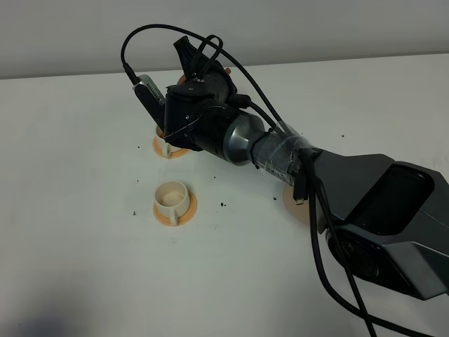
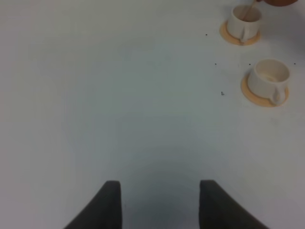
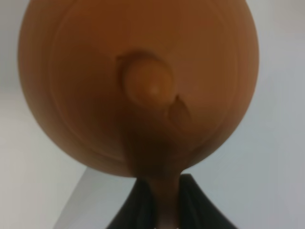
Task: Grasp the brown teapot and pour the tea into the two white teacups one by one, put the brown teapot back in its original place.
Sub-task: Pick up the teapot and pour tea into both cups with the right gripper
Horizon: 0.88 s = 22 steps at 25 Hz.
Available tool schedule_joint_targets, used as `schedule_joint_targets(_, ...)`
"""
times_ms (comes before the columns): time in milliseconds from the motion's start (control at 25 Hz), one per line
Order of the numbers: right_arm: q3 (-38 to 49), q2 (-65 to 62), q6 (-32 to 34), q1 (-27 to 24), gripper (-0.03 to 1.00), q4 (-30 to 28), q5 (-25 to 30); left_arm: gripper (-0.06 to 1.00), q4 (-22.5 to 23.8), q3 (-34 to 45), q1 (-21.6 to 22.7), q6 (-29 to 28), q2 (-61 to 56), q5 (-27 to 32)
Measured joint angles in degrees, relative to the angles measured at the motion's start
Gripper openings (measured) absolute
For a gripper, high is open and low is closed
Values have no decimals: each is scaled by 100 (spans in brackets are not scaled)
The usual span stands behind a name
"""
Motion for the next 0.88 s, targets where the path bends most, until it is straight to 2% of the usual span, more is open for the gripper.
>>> schedule_joint_targets(880, 0, 0, -209, 7, 11, -206, -13, 39, 0, 0, 0, 5, 0, 0)
